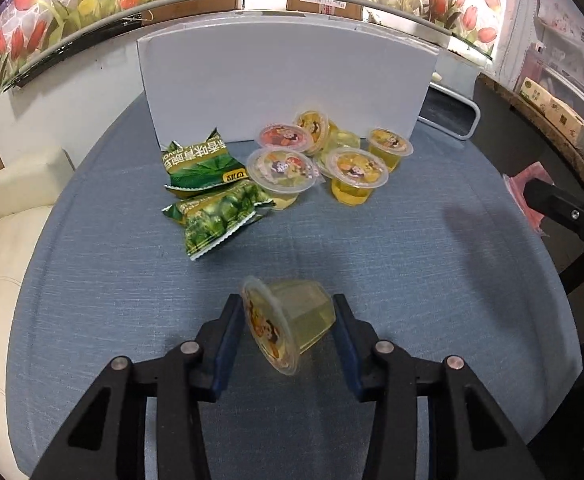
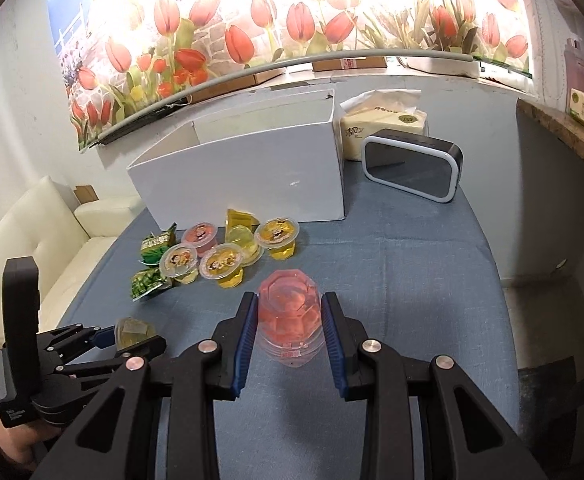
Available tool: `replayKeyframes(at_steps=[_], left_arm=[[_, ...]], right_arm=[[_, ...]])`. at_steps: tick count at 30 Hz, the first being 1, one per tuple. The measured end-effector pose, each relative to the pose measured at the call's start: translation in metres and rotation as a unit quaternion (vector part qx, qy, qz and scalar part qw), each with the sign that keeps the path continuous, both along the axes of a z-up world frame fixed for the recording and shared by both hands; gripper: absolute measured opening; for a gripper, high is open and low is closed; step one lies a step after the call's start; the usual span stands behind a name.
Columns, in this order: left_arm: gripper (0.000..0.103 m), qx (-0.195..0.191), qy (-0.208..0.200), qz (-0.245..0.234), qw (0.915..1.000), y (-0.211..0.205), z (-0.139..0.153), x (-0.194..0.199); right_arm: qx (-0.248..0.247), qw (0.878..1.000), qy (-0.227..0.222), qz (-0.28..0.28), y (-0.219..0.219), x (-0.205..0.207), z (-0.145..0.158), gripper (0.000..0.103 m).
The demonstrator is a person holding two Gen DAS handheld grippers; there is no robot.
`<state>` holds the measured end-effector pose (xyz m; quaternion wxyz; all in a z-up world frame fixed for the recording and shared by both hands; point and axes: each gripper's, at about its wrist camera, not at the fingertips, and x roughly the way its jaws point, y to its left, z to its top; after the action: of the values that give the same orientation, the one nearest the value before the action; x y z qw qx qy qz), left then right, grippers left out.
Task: Organize snacks
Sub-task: 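Carry both jelly cups over the white box and release them inside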
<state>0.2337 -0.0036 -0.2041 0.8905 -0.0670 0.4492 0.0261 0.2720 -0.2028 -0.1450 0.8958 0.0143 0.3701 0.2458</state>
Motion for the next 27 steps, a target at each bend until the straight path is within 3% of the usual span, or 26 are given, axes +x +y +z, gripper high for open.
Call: replayKeyframes(at_steps=[8,15,22,27], left_arm=[[0.048,-0.001,-0.041,-0.007,0.9991,0.003,0.035,-0.01],[0.048,-0.011,-0.076,-0.013,0.997,0.014,0.077,-0.002],[0.048,0.003,-0.12,-0.01,0.9928,0.034,0.127,0.037],[0.034,0.023,-0.14,-0.015,0.9898,0.049,0.155,0.088]], right_arm=[[0.003,1.0,-0.015,0.022,0.017,-0.008,0.012,0.035],[0.006,0.998,-0.042,0.035,0.037,-0.004,0.041,0.035],[0.014,0.997,-0.059,0.037,0.055,0.028,0.067,0.035],[0.021,0.997,-0.072,0.035,0.07,0.078,0.089,0.035]])
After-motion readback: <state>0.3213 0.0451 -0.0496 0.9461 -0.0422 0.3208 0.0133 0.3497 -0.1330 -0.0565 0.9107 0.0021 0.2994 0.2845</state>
